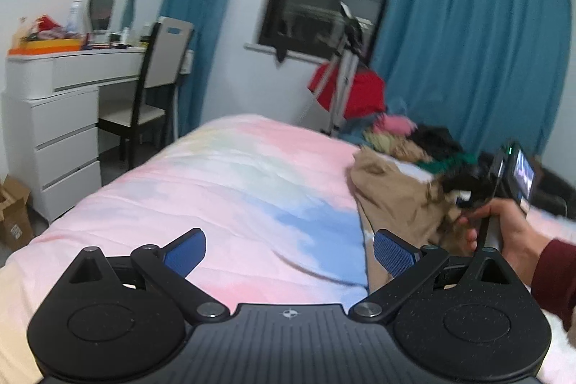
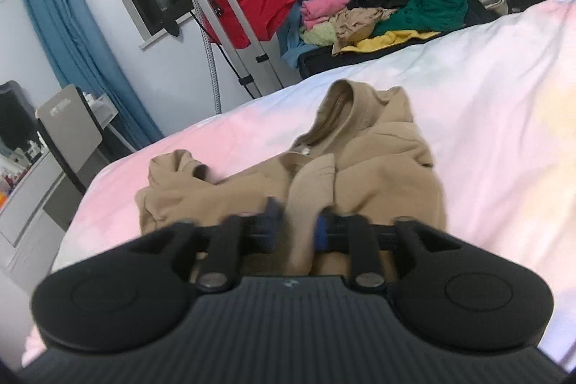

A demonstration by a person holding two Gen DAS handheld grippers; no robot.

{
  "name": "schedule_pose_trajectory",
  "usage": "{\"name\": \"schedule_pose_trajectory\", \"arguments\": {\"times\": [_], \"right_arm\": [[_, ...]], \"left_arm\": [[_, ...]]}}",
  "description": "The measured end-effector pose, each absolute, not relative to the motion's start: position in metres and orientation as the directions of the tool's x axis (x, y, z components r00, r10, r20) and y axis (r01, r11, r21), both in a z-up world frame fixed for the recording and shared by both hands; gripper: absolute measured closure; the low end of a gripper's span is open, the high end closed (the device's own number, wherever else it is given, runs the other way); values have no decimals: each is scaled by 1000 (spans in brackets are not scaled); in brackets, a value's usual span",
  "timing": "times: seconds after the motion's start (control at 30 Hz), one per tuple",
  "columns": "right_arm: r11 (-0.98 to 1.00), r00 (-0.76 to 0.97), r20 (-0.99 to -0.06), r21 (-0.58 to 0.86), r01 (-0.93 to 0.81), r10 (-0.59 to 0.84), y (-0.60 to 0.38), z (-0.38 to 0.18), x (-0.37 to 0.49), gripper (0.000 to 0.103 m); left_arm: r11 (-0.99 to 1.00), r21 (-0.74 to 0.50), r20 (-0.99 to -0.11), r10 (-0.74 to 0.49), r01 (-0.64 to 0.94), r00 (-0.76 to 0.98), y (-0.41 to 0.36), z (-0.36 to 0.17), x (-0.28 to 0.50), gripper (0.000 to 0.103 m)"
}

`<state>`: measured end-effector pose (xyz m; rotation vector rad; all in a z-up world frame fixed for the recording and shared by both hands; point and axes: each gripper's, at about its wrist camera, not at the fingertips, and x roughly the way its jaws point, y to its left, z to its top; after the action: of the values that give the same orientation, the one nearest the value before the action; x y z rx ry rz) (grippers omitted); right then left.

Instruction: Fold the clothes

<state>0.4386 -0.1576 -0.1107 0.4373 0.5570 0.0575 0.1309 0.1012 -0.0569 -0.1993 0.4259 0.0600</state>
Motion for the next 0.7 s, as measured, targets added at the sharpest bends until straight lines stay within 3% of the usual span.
{"name": "schedule_pose_trajectory", "arguments": {"times": [0.1,0.33,0.7], "right_arm": [[913,855,-475,409,6,207,-152,-98,424,26],[940,863,-448,332,-84,235,-139,-51,349,26],[958,902,-382,268,-103,203,-145,-1,141,26]], "left_arm": [[980,-182,-430,-4,-82,903,96,-62,136,2],[992,-117,-401,3,-54,916,86,-57,131,2],[996,-92,-412,-58,22,909,59,-47,94,2]]}}
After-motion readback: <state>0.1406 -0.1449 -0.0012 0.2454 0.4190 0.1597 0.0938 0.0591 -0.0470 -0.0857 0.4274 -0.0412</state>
